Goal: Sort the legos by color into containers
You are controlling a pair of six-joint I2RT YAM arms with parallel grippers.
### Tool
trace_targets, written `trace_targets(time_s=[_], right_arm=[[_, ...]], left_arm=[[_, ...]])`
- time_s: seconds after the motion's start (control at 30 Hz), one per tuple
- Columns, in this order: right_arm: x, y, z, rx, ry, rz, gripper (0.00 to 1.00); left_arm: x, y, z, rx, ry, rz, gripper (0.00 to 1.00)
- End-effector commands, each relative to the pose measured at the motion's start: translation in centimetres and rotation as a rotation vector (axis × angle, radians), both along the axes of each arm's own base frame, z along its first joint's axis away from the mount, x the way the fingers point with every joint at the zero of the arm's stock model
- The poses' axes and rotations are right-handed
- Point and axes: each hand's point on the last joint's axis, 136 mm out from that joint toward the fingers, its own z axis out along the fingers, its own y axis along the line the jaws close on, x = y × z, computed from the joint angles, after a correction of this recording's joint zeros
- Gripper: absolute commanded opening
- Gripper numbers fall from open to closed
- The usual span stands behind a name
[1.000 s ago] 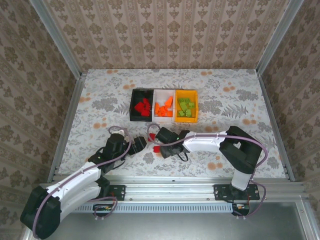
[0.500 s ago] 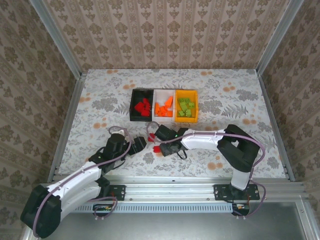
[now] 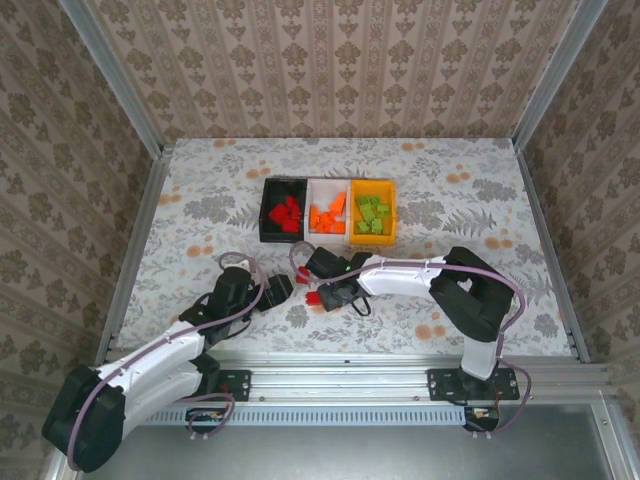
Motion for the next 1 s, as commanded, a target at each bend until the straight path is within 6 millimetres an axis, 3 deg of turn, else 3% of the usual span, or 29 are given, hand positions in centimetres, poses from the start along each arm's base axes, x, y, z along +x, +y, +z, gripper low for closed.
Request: trace_targets(time_s=[0.0,0.37,0.47,0.6,0.67,0.8,0.97], right_arm=[[4.5,3.1,0.3,0.096,-0.134,-0.009,0.49],[4.5,2.7,-0.1,0.081,-0.127,-0.011,0.37],[4.6,2.4,1.1,0.092,-0.148,-0.02,0.36],[5.5,2.1,4.5,0.113,-0.218,-0.025,0.35],[6.7,1.8,6.2,0.115,-0.243,-0.029,0.35],[11.0,0.7,9.8,0.122,-0.321,-0.07,0.35],[16.3,0.7,10.9,0.096,-0.344,-0.098,0.35]], left_arm=[[0.1,0.2,-0.1,0.017,-0.01,-0.001,1.0],[0.0,0.3,-0.2,0.018,-0.005,0.0,1.0],[0.1,0.4,-0.2,0.019,-0.006,0.0,1.0],[0.3,0.2,0.0,0.022,-0.009,-0.005,1.0],[0.4,0.0,0.0,0.022,-0.01,-0.01,1.0],[0.6,-0.7,-0.2,0.026,0.011,-0.037,1.0],[0.9,-2.2,-0.4,0.11,0.058,-0.113,1.0]])
